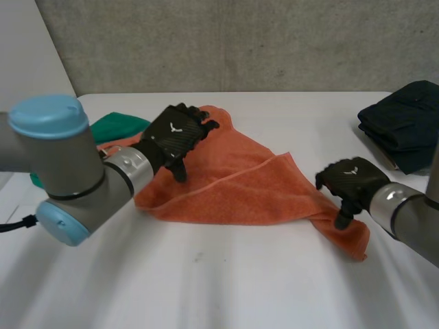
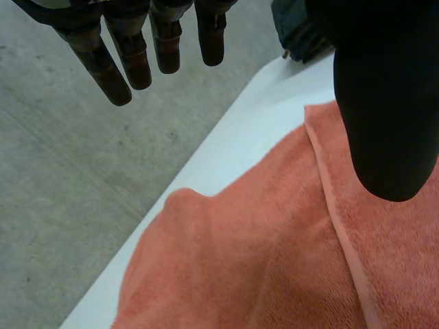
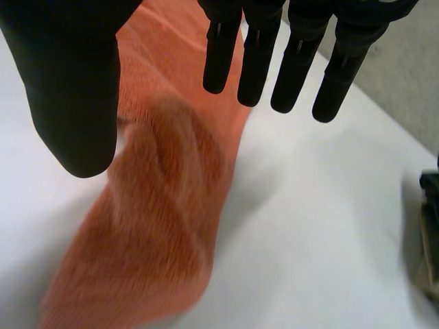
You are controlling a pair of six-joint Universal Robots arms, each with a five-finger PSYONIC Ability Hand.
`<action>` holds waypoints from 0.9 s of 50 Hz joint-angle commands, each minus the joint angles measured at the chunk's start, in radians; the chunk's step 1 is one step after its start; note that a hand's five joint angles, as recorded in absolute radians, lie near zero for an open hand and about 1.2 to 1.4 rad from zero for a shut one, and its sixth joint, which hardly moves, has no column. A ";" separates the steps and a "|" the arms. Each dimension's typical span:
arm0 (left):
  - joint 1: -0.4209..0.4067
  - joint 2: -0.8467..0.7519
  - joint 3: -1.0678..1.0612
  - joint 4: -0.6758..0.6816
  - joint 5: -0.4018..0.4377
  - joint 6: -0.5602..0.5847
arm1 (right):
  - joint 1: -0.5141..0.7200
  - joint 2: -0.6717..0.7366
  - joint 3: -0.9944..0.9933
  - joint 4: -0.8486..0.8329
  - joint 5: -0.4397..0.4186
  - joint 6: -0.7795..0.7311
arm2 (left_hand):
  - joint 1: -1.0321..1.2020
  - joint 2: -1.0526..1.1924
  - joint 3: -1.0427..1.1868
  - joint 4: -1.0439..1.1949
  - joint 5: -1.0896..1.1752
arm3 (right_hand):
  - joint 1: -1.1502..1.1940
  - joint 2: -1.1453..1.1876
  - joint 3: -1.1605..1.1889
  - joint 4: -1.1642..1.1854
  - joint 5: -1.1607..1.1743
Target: Fold the laundry.
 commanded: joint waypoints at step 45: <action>0.232 0.202 -0.123 -0.167 -0.096 -0.194 | 0.292 0.357 -0.715 -0.004 -0.040 0.065 | -0.022 -0.032 -0.036 -0.027 -0.050 | 0.889 0.899 0.896 0.900 0.923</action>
